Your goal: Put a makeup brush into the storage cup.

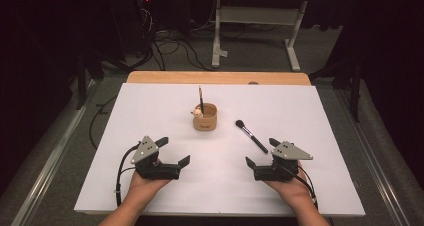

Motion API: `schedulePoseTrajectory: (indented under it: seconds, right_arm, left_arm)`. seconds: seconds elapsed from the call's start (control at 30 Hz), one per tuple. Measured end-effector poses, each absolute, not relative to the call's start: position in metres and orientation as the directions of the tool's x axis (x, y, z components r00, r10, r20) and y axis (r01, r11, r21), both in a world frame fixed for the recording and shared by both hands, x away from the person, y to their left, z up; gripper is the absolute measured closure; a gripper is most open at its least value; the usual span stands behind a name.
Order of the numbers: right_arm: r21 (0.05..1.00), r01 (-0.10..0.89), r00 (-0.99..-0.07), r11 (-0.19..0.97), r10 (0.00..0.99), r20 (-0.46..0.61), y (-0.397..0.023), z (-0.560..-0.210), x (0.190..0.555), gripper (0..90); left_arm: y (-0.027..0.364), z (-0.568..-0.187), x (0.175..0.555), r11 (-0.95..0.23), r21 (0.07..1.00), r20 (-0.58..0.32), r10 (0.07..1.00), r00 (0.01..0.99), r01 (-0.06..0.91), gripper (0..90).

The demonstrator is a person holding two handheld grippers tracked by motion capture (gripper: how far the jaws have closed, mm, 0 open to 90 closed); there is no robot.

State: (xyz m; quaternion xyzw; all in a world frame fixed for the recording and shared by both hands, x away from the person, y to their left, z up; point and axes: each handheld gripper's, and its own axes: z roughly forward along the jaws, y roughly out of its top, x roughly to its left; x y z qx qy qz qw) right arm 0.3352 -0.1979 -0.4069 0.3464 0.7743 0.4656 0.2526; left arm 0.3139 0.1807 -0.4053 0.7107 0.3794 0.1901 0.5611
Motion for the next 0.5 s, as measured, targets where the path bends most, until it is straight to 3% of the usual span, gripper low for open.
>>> schedulePoseTrajectory:
  seconds: [0.5]
  right_arm:
    - [0.844,0.363,-0.634,0.396,0.768,-0.088,-0.1953,-0.4137,0.3396,1.1]
  left_arm:
    - [0.1812,-0.4046,0.3132,-0.090,0.942,-0.150,0.747,0.647,0.322,0.6]
